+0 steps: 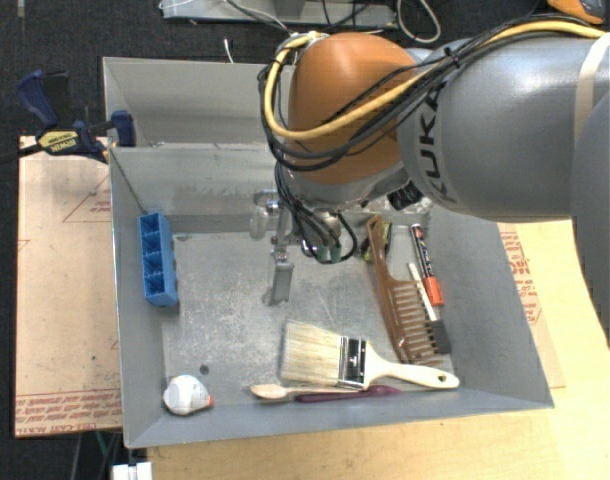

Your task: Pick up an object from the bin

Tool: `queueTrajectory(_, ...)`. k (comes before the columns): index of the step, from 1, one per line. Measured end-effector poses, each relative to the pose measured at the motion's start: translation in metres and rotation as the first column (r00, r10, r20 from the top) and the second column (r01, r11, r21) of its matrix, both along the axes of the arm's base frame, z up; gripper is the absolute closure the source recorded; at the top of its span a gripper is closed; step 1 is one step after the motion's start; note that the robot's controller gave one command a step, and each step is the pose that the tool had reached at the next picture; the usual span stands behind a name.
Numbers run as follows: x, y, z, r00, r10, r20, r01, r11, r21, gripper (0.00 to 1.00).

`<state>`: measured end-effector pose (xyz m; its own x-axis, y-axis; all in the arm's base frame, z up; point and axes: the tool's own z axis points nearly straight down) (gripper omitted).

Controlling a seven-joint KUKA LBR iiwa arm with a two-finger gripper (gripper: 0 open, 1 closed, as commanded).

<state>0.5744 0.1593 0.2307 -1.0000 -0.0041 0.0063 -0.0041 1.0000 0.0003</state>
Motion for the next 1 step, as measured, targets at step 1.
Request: queueTrajectory(1,0.0018,-0.0012,0.0046,1.000,-0.004,0.008,0.004,1.000,0.001,0.00)
